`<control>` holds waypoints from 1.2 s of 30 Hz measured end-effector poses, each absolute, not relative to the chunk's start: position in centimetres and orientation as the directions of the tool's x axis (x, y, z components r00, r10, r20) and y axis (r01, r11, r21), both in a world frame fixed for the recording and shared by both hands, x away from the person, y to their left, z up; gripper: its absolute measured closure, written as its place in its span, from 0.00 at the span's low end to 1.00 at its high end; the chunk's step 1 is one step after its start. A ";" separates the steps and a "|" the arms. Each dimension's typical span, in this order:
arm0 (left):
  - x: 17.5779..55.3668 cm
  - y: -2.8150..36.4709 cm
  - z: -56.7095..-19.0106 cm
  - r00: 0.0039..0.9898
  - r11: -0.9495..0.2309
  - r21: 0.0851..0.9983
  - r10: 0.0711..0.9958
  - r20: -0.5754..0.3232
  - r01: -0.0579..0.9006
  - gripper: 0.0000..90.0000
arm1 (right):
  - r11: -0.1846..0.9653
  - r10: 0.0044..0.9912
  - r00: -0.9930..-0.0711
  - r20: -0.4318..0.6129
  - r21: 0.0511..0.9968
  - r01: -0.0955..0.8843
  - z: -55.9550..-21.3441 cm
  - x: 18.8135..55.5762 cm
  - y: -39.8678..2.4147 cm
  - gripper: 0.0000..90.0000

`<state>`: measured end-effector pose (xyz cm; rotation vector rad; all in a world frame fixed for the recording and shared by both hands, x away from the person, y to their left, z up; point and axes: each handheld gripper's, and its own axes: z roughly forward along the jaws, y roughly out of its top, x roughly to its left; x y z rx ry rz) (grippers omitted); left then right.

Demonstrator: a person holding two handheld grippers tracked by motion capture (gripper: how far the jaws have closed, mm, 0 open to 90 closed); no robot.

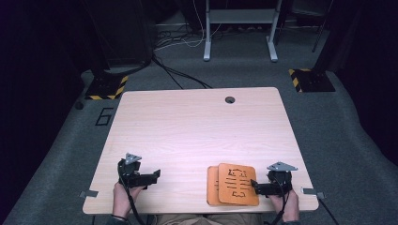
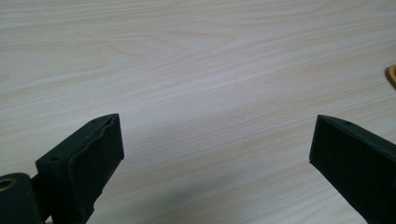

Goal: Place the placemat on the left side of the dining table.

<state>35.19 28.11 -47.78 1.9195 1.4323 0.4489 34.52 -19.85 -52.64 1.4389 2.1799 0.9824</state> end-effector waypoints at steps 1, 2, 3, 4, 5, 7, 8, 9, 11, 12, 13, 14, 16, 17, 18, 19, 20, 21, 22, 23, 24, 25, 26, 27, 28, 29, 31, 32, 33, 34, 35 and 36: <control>35.2 27.8 -47.7 0.339 -0.159 0.699 0.932 -0.127 0.697 0.03 | 0.244 0.902 -0.424 0.083 0.711 0.660 -52.6 34.5 -19.9 0.00; 35.3 27.4 -47.6 0.348 -0.165 0.698 0.929 -0.127 0.696 0.03 | 0.244 0.902 -0.424 0.083 0.711 0.660 -52.6 34.5 -19.9 0.00; 35.3 27.1 -47.6 0.354 -0.169 0.698 0.926 -0.129 0.696 0.04 | 0.244 0.902 -0.424 0.083 0.711 0.660 -52.6 34.5 -19.9 0.00; 35.4 26.8 -47.5 0.368 -0.182 0.692 0.921 -0.129 0.698 0.04 | 0.244 0.902 -0.423 0.083 0.711 0.660 -52.6 34.5 -19.9 0.00; 35.4 26.5 -47.5 0.370 -0.179 0.694 0.919 -0.135 0.698 0.04 | 0.244 0.902 -0.423 0.083 0.711 0.659 -52.6 34.5 -19.9 0.00; 35.5 25.8 -47.4 0.380 -0.190 0.692 0.916 -0.132 0.697 0.05 | 0.244 0.902 -0.424 0.084 0.711 0.660 -52.6 34.5 -19.9 0.00; 35.6 25.4 -47.4 0.390 -0.197 0.688 0.911 -0.135 0.698 0.06 | 0.244 0.902 -0.423 0.084 0.711 0.660 -52.6 34.5 -19.9 0.00; 35.7 25.0 -47.3 0.397 -0.204 0.686 0.908 -0.134 0.698 0.06 | 0.243 0.902 -0.423 0.084 0.711 0.660 -52.7 34.5 -19.9 0.00; 35.8 24.3 -47.2 0.418 -0.216 0.684 0.897 -0.143 0.697 0.06 | 0.242 0.903 -0.422 0.084 0.711 0.660 -52.7 34.5 -19.9 0.00; 35.8 24.3 -47.2 0.418 -0.216 0.684 0.897 -0.143 0.697 0.06 | 0.243 0.903 -0.422 0.084 0.711 0.660 -52.6 34.5 -19.9 0.00; 36.0 23.5 -47.1 0.439 -0.232 0.681 0.886 -0.146 0.695 0.06 | 0.243 0.903 -0.422 0.083 0.711 0.659 -52.7 34.5 -19.9 0.00; 36.0 23.1 -47.1 0.441 -0.227 0.683 0.884 -0.154 0.694 0.06 | 0.244 0.903 -0.422 0.081 0.711 0.659 -52.7 34.5 -19.9 0.00; 36.1 22.4 -47.0 0.463 -0.246 0.681 0.873 -0.153 0.690 0.05 | 0.244 0.903 -0.421 0.081 0.712 0.659 -52.7 34.5 -19.9 0.00; 36.2 22.0 -47.1 0.468 -0.248 0.680 0.870 -0.157 0.690 0.05 | 0.245 0.903 -0.422 0.080 0.712 0.658 -52.7 34.5 -19.9 0.00; 36.3 21.6 -47.1 0.476 -0.254 0.679 0.865 -0.159 0.689 0.05 | 0.245 0.903 -0.422 0.080 0.712 0.658 -52.7 34.5 -19.9 0.00; 36.3 21.1 -47.2 0.488 -0.262 0.674 0.857 -0.166 0.691 0.05 | 0.245 0.903 -0.422 0.079 0.712 0.658 -52.7 34.5 -19.9 0.00; 36.3 21.1 -47.2 0.488 -0.262 0.674 0.857 -0.166 0.691 0.04 | 0.245 0.903 -0.422 0.079 0.712 0.658 -52.7 34.5 -19.9 0.00; 36.3 20.8 -47.2 0.491 -0.265 0.669 0.854 -0.172 0.694 0.04 | 0.243 0.903 -0.421 0.082 0.712 0.659 -52.7 34.5 -19.9 0.00; 36.4 20.6 -47.2 0.501 -0.276 0.666 0.849 -0.169 0.693 0.03 | 0.244 0.904 -0.421 0.079 0.712 0.658 -52.7 34.5 -19.9 0.00; 36.4 20.2 -47.2 0.509 -0.280 0.666 0.843 -0.174 0.691 0.03 | 0.244 0.904 -0.421 0.079 0.712 0.658 -52.7 34.5 -19.9 0.00; 36.4 19.9 -47.3 0.512 -0.282 0.667 0.841 -0.173 0.690 0.03 | 0.243 0.903 -0.421 0.081 0.712 0.658 -52.7 34.5 -19.9 0.00; 36.4 19.6 -47.2 0.521 -0.291 0.663 0.835 -0.175 0.690 0.03 | 0.243 0.903 -0.421 0.081 0.712 0.659 -52.7 34.5 -19.9 0.00; 36.5 19.3 -47.3 0.525 -0.291 0.665 0.832 -0.178 0.687 0.03 | 0.243 0.904 -0.421 0.081 0.712 0.658 -52.7 34.5 -19.9 0.00; 36.5 19.0 -47.3 0.531 -0.293 0.664 0.827 -0.184 0.688 0.02 | 0.242 0.904 -0.420 0.081 0.712 0.659 -52.7 34.5 -19.9 0.00; 36.5 18.7 -47.3 0.537 -0.299 0.664 0.823 -0.184 0.686 0.02 | 0.239 0.905 -0.418 0.083 0.712 0.660 -52.7 34.5 -19.9 0.00; 36.5 18.4 -47.3 0.544 -0.304 0.662 0.818 -0.188 0.685 0.02 | 0.239 0.905 -0.417 0.083 0.712 0.660 -52.7 34.5 -19.9 0.00; 36.5 17.8 -47.3 0.557 -0.311 0.659 0.807 -0.198 0.685 0.02 | 0.240 0.905 -0.417 0.081 0.712 0.660 -52.7 34.5 -19.9 0.00; 36.6 17.5 -47.3 0.569 -0.320 0.659 0.798 -0.201 0.681 0.02 | 0.239 0.905 -0.416 0.083 0.712 0.661 -52.7 34.5 -19.9 0.00; 36.6 17.1 -47.2 0.571 -0.322 0.657 0.795 -0.203 0.682 0.02 | 0.240 0.906 -0.416 0.081 0.712 0.660 -52.7 34.5 -19.9 0.00; 36.6 16.8 -47.3 0.581 -0.330 0.656 0.788 -0.204 0.679 0.02 | 0.238 0.905 -0.416 0.083 0.712 0.660 -52.7 34.5 -19.9 0.00; 36.6 16.3 -47.3 0.588 -0.335 0.654 0.781 -0.210 0.679 0.02 | 0.240 0.906 -0.416 0.081 0.712 0.660 -52.7 34.5 -19.9 0.00; 36.7 16.0 -47.3 0.592 -0.337 0.653 0.776 -0.215 0.678 0.02 | 0.239 0.905 -0.416 0.083 0.712 0.660 -52.7 34.5 -19.9 0.00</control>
